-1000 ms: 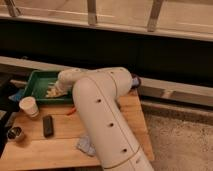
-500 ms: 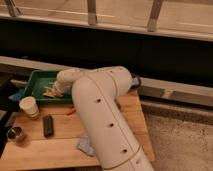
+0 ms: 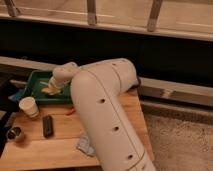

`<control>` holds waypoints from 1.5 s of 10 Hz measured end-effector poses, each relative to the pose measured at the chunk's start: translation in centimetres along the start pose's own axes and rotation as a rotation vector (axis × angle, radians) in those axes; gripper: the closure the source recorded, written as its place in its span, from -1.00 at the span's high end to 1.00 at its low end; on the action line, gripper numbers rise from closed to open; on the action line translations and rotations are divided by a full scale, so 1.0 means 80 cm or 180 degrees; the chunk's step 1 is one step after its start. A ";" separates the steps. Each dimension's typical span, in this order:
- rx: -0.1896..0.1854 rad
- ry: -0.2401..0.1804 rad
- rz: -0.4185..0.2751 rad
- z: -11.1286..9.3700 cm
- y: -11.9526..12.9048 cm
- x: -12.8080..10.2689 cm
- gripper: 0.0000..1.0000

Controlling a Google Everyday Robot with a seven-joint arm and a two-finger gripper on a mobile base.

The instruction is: Place banana in table surface

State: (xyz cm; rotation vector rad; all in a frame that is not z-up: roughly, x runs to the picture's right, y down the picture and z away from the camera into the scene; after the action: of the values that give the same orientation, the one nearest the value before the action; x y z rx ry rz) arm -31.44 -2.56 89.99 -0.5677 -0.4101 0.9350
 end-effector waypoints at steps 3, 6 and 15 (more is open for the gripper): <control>-0.0267 -0.0191 -0.0167 -0.043 0.010 -0.004 -1.00; -0.0668 -0.0201 -0.0359 -0.084 0.016 0.038 -1.00; -0.0620 0.0489 -0.0133 -0.175 0.039 0.179 -1.00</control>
State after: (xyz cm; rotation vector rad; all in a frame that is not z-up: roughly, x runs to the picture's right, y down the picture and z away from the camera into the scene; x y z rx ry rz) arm -17.89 7.07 78.32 -0.8004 -0.3752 0.8100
